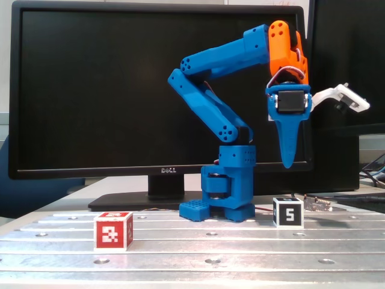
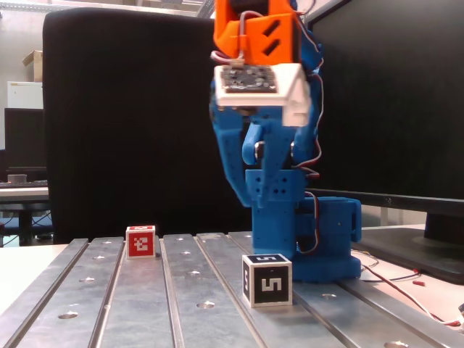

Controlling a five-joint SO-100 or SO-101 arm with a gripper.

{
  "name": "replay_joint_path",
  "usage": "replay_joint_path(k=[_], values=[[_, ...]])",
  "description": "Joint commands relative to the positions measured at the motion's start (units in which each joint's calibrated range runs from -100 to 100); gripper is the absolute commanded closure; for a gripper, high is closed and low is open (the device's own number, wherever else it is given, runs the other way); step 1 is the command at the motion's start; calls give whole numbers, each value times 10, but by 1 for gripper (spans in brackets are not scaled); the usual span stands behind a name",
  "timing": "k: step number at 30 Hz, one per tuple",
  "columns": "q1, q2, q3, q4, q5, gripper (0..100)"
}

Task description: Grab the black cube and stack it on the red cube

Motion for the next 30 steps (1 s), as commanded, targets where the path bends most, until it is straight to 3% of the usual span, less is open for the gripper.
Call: replay_joint_path(k=[1,15,30], values=[[-13,-5,12,-18,-13,96],[-48,-12,61,-32,-26,96],[-64,-13,75,-32,-27,80]])
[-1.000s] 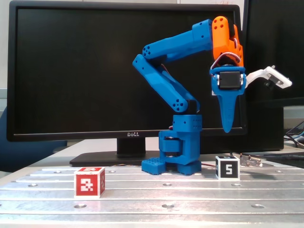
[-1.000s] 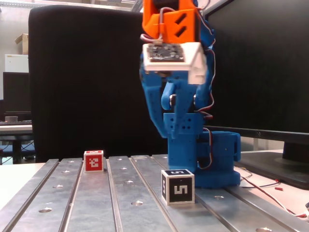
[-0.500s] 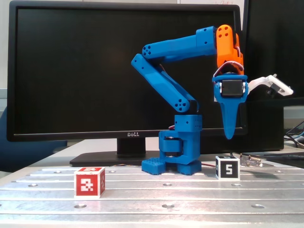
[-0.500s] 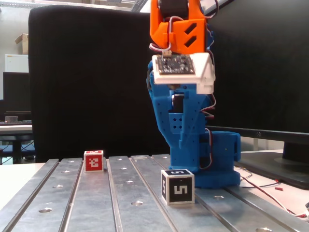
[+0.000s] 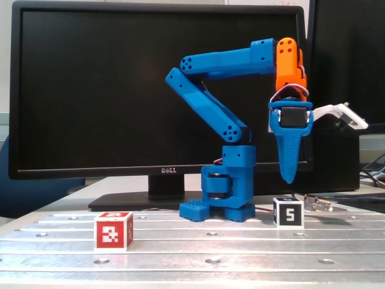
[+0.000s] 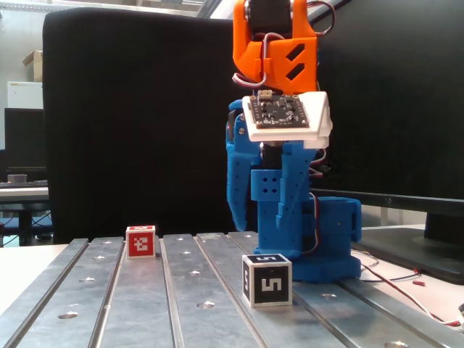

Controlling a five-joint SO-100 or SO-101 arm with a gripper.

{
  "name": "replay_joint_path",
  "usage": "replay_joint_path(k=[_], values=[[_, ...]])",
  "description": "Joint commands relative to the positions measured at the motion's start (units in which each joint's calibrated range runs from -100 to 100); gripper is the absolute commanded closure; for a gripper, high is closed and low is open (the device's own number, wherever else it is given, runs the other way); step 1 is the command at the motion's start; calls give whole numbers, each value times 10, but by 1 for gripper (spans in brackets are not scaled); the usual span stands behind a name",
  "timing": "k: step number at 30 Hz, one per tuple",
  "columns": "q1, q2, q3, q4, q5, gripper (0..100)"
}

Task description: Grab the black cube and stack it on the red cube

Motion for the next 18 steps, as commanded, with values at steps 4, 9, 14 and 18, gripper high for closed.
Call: replay_joint_path(k=[4,9,14,18], values=[[-12,-10,0,2,-1,76],[-20,-10,23,-7,-1,76],[-30,-10,34,-11,-2,76],[-46,-9,49,-24,-10,76]])
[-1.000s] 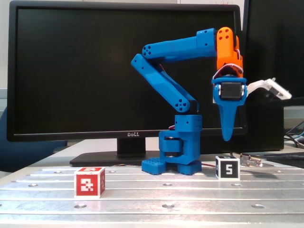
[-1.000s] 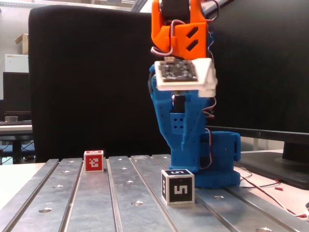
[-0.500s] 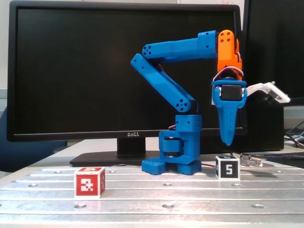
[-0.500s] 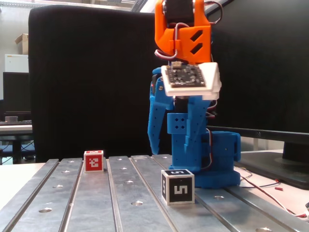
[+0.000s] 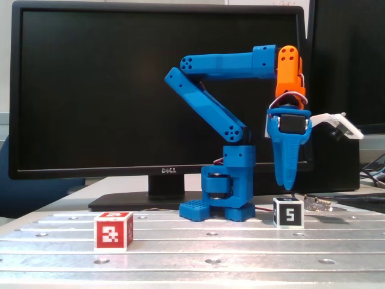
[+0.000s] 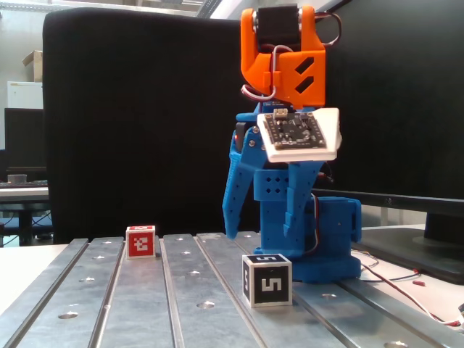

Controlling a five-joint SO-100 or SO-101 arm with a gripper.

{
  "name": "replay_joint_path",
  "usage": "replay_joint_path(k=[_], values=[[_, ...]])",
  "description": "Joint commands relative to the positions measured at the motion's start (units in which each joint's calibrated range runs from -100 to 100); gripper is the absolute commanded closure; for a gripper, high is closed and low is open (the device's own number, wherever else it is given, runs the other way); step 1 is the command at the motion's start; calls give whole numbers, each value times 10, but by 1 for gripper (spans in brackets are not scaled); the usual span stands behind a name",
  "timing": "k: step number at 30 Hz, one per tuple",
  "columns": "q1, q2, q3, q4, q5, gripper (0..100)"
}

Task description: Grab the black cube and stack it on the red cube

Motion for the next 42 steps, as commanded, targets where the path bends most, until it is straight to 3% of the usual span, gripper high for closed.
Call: replay_joint_path(k=[1,42], values=[[-13,-9,10,-13,-14,76],[-12,-2,79,-98,-13,75]])
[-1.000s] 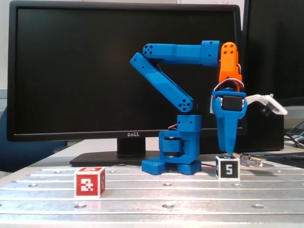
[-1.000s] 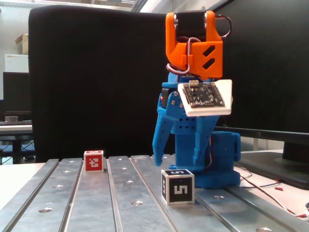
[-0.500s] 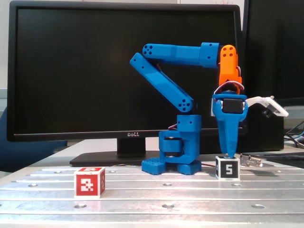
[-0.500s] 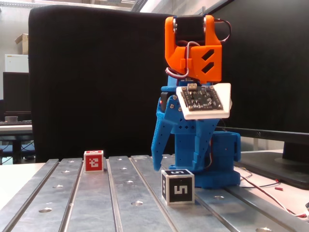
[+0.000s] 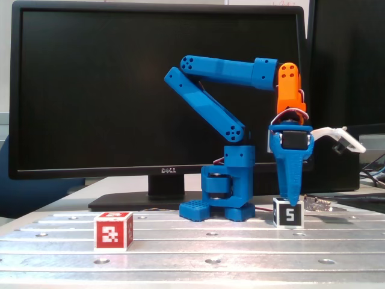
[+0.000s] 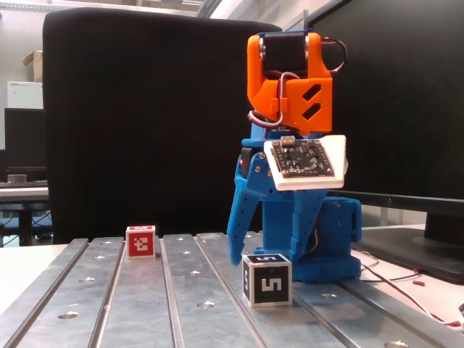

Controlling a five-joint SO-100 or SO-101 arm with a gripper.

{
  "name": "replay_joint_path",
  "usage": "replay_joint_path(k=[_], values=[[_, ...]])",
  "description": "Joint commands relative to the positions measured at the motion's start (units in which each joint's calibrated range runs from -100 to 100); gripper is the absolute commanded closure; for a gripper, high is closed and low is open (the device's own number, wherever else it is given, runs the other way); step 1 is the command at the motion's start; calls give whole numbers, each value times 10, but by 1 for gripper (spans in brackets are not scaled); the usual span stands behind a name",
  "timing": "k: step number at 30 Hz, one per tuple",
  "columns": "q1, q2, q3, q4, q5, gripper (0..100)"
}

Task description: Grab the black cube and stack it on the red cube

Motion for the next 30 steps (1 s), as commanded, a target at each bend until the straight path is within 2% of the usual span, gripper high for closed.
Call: replay_joint_path(k=[1,30], values=[[3,-2,0,-3,1,75],[3,-8,101,-96,0,75]])
